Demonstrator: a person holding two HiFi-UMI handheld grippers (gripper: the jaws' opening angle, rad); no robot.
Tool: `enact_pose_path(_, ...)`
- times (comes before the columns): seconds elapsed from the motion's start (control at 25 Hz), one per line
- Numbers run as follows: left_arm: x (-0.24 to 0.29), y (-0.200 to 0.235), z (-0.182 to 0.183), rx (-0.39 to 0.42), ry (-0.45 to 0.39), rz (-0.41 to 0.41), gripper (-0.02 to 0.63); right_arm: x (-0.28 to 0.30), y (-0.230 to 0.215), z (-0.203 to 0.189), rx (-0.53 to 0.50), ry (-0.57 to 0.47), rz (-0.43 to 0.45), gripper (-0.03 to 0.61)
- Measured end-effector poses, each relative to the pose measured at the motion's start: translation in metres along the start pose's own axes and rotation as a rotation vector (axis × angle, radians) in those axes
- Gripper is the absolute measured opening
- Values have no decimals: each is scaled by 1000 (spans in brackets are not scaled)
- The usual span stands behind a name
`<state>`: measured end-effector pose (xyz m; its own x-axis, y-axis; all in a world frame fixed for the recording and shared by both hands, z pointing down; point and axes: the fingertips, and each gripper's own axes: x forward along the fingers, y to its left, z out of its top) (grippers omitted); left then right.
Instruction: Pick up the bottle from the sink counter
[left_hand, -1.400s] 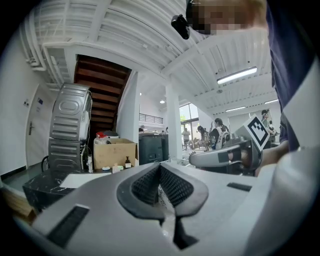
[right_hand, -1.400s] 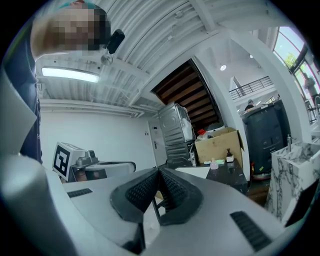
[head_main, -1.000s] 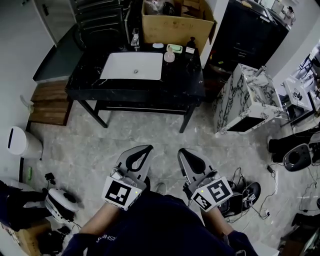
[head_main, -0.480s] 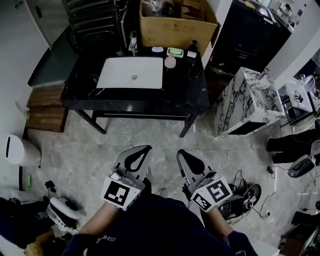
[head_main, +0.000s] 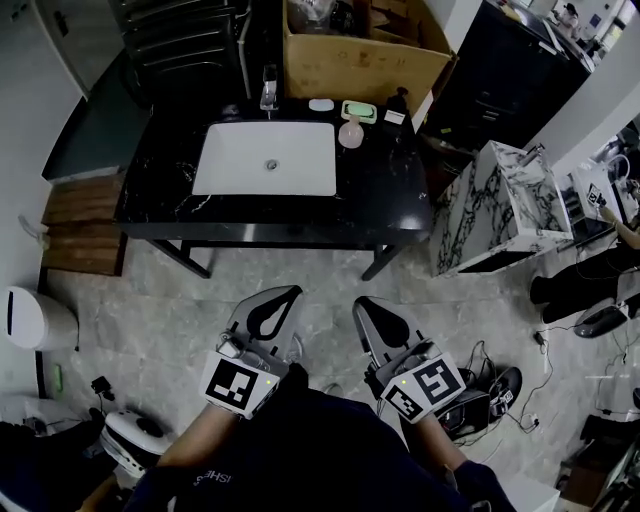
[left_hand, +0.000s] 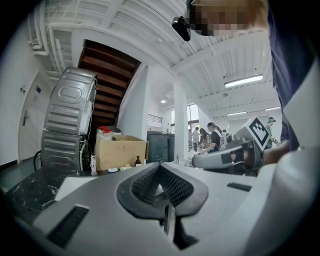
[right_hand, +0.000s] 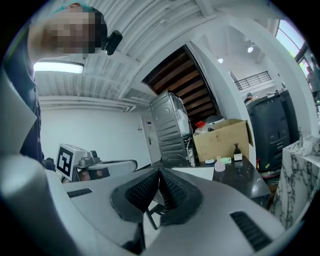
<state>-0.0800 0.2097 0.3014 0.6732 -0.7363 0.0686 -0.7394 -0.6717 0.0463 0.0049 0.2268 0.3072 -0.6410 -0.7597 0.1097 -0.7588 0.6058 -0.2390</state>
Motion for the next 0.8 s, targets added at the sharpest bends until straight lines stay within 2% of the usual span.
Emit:
enact_pose_path(0.36, 16, 62, 3, -13, -9, -48, 8, 63, 5, 7, -4, 1, -36, 26)
enact_pose_path(0.8, 39, 102, 4, -15, -3, -74, 8, 105, -14, 13, -4, 0, -73, 26)
